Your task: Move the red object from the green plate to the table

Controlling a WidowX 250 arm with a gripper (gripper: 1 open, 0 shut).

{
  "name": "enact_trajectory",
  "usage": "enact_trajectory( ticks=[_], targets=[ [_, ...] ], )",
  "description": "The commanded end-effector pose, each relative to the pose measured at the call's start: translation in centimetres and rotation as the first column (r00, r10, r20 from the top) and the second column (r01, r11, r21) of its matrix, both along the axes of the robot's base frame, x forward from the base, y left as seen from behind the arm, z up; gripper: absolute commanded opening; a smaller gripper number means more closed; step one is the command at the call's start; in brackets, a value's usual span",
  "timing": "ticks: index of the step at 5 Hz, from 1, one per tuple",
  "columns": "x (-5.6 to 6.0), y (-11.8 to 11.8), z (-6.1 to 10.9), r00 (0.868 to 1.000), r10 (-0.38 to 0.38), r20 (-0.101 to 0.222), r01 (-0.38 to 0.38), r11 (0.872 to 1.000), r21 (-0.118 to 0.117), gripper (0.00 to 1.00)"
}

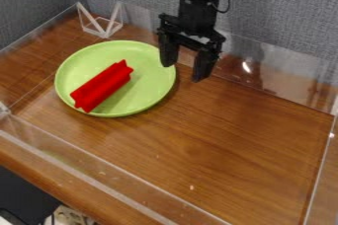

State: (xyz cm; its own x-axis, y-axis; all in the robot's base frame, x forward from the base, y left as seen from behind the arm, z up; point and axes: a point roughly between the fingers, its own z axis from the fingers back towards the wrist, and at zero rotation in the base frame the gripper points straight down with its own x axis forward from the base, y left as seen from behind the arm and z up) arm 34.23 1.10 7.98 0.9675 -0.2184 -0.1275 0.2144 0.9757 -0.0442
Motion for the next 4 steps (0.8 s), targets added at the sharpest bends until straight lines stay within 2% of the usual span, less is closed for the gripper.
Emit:
enact_trajectory(
  ticks=[1,2,3,4],
  targets=[
    [-0.9,2.3,2.7,0.996,0.039,0.08,-0.04,0.999,0.011,1.0],
    [-3.2,6.1,3.5,0.991,0.088,0.102,-0.091,0.995,0.032,1.0],
    [-3.9,7.5,3.8,0.988,0.09,0.124,-0.094,0.995,0.031,1.0],
    [-3.9,7.7,3.6,0.987,0.09,0.136,-0.096,0.995,0.039,1.0]
  ],
)
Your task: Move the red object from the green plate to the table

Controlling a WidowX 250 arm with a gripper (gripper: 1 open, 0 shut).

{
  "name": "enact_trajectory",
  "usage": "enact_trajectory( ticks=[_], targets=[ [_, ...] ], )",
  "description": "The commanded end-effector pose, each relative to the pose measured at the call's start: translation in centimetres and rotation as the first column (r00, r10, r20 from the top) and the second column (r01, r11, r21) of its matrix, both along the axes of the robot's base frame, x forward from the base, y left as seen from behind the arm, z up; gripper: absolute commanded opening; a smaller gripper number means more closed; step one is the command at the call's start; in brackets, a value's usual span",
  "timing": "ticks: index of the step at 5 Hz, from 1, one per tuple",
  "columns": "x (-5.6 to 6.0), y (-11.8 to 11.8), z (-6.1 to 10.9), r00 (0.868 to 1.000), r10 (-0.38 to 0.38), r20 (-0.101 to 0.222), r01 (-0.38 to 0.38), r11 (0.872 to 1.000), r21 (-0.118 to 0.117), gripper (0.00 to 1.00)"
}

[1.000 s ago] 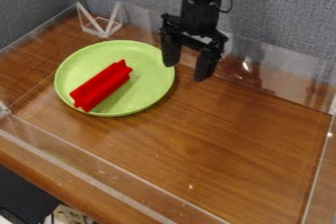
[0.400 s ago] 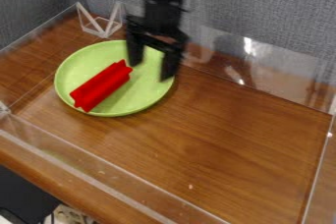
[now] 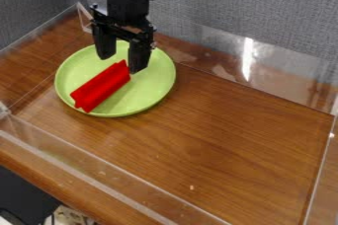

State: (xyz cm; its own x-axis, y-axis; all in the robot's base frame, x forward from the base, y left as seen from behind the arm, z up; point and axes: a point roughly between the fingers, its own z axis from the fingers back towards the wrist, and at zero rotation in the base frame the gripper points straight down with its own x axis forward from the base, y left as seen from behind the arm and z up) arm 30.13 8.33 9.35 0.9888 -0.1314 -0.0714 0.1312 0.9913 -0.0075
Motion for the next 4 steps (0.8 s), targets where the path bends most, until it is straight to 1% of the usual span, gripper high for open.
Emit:
enact_trajectory(
  ticks=[1,4],
  targets=[
    [0.0,0.8,1.5,0.998,0.014,0.064,-0.015,1.0,0.027,1.0],
    [-0.7,1.9,0.0,0.998,0.034,0.055,-0.036,0.999,0.038,1.0]
  ],
)
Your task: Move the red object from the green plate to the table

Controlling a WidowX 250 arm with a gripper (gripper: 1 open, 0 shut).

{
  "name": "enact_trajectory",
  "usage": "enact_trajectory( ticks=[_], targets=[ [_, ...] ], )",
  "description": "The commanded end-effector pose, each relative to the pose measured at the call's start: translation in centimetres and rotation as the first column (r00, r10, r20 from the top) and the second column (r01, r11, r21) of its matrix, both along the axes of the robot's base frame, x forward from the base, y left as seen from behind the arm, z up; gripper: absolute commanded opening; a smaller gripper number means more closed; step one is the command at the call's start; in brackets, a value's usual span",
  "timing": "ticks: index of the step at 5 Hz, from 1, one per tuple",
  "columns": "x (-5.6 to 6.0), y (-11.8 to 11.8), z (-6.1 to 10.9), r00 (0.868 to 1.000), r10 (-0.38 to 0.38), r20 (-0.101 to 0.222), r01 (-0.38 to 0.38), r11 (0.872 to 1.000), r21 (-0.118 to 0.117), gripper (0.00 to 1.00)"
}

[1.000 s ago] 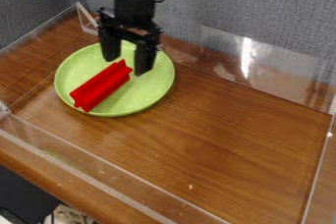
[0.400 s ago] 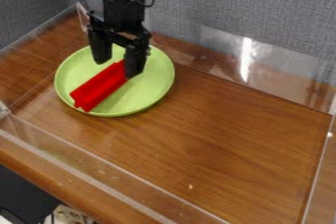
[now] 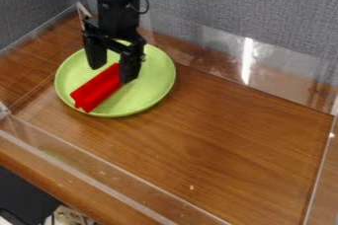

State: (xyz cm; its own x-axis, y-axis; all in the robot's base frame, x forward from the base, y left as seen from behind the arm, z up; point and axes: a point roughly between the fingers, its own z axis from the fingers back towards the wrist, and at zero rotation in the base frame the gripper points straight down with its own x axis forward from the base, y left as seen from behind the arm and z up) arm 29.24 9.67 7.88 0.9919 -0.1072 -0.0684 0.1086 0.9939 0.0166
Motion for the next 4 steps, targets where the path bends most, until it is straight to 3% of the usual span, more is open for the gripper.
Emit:
enact_trajectory(
  ticks=[1,4],
  targets=[
    [0.0,1.1,0.8,0.999,0.022,0.041,-0.023,1.0,0.019,1.0],
    [-0.1,2.4,-1.4,0.998,0.05,0.031,-0.051,0.998,0.021,1.0]
  ],
)
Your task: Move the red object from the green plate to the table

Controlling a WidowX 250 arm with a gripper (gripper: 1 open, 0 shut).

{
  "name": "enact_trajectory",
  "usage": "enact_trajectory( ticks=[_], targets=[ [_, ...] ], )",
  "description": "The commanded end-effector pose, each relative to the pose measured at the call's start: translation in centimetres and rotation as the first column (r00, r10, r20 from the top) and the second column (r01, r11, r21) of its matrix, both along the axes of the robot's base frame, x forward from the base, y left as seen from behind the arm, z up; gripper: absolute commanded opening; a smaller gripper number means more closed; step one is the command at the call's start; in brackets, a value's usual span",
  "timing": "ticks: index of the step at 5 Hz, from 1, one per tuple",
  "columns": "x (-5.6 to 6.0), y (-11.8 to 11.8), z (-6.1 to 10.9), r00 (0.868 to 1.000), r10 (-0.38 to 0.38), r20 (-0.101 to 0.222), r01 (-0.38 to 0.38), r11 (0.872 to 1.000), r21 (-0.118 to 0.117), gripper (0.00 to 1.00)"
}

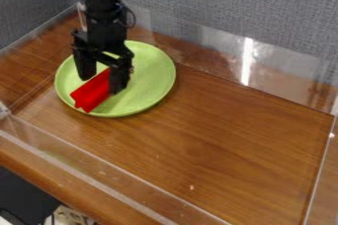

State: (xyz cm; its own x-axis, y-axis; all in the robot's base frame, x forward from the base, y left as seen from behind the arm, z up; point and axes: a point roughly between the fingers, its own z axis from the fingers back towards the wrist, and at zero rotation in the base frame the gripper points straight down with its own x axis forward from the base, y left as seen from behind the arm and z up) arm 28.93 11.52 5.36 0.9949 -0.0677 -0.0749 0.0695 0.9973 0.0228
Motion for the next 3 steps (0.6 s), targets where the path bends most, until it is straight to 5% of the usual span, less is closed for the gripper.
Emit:
enact_trajectory(
  ticks=[1,3],
  targets=[
    [0.37,0.87,0.54,0.999,0.013,0.041,-0.014,1.0,0.027,1.0],
    [0.86,0.97,-0.18,0.999,0.015,0.046,-0.017,0.999,0.047,1.0]
  ],
)
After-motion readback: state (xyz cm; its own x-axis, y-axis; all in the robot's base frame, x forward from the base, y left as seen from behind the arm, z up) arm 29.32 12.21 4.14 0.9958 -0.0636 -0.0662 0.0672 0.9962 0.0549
